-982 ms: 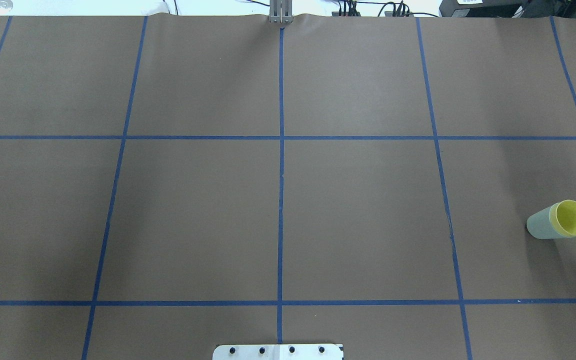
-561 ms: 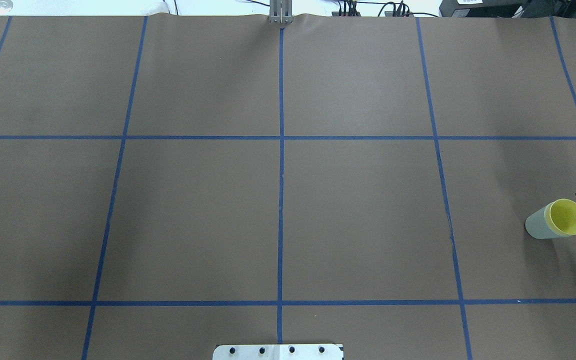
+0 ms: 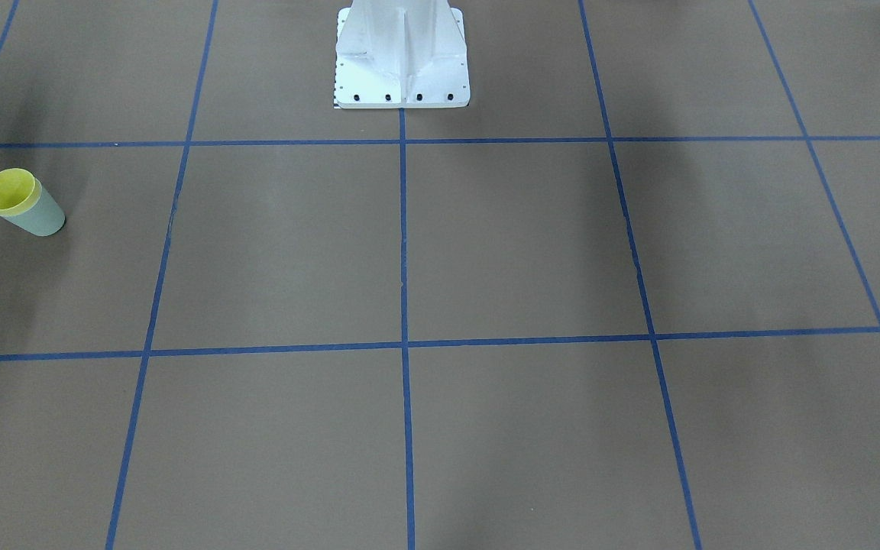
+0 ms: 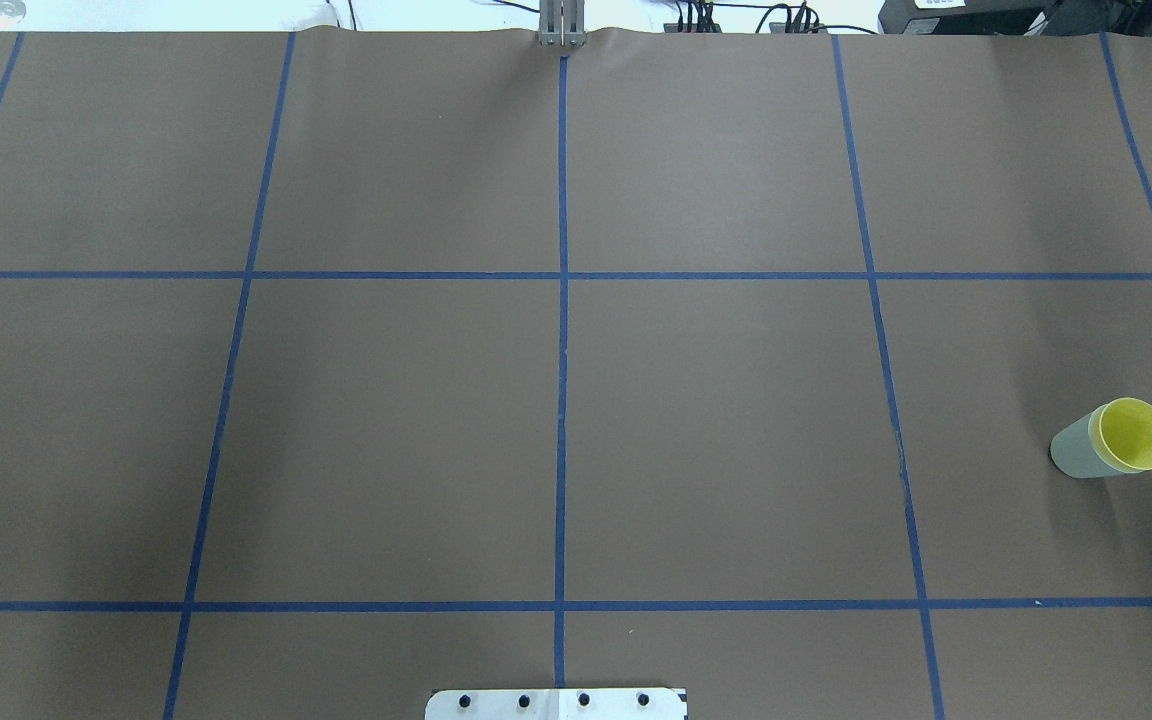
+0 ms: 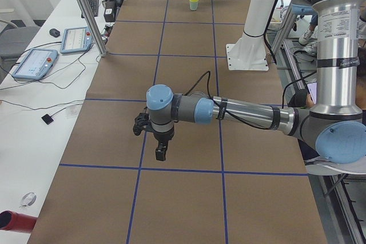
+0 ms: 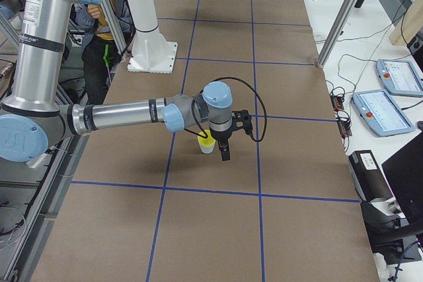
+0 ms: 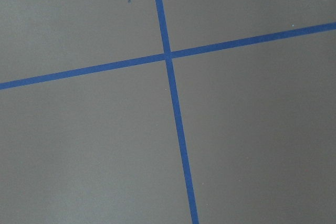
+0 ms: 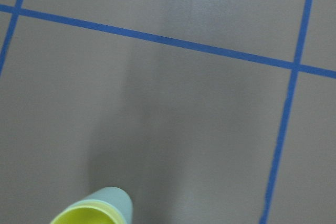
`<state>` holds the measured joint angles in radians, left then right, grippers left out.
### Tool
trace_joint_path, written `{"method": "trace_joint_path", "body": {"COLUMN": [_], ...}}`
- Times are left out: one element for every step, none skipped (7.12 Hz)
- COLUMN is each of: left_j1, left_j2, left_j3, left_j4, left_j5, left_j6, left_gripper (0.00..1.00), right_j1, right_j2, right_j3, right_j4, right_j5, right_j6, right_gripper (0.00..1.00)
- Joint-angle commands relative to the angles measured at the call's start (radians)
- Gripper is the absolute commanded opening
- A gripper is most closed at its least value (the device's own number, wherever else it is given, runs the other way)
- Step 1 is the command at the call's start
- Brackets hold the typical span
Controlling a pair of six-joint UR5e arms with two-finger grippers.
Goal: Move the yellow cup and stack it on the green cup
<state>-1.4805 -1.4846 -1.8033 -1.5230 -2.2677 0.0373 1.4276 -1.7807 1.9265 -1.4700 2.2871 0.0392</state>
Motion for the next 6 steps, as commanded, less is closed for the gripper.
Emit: {"method": "trace_joint_path", "body": {"left_j1": [-0.001, -0.006, -0.03, -0.062, -0.114, -0.116], "left_j2": [0.007, 0.004, 0.004, 0.01, 0.039, 0.047], "left_j3": [-0.001, 0.005, 0.004, -0.004, 0.004, 0.007], "left_j4": [-0.014, -0.002, 0.004, 0.021, 0.023, 0.023], "left_j5": [0.005, 0.002, 0.001, -0.001, -0.001, -0.003], "left_j6": [-0.004, -0.001, 0.003, 0.025, 0.124, 0.128], "left_gripper": [1.0, 1.0, 1.0, 1.0, 1.0, 1.0], "right_j1": [0.169, 0.215, 0.215, 0.215, 0.217, 0.217], "right_j2": [0.032, 0.012, 0.009, 0.009, 0.007, 0.0], "right_j3": [-0.018, -0.058, -0.066, -0.064, -0.064, -0.064], "right_j4": [-0.232, -0.225, -0.222, -0.222, -0.222, -0.222], "right_j5": [-0.012, -0.008, -0.012, -0.014, -0.012, -0.012], "right_j6": [-0.238, -0.24, -0.24, -0.237, -0.236, -0.237], "right_gripper": [1.0, 1.0, 1.0, 1.0, 1.0, 1.0]}}
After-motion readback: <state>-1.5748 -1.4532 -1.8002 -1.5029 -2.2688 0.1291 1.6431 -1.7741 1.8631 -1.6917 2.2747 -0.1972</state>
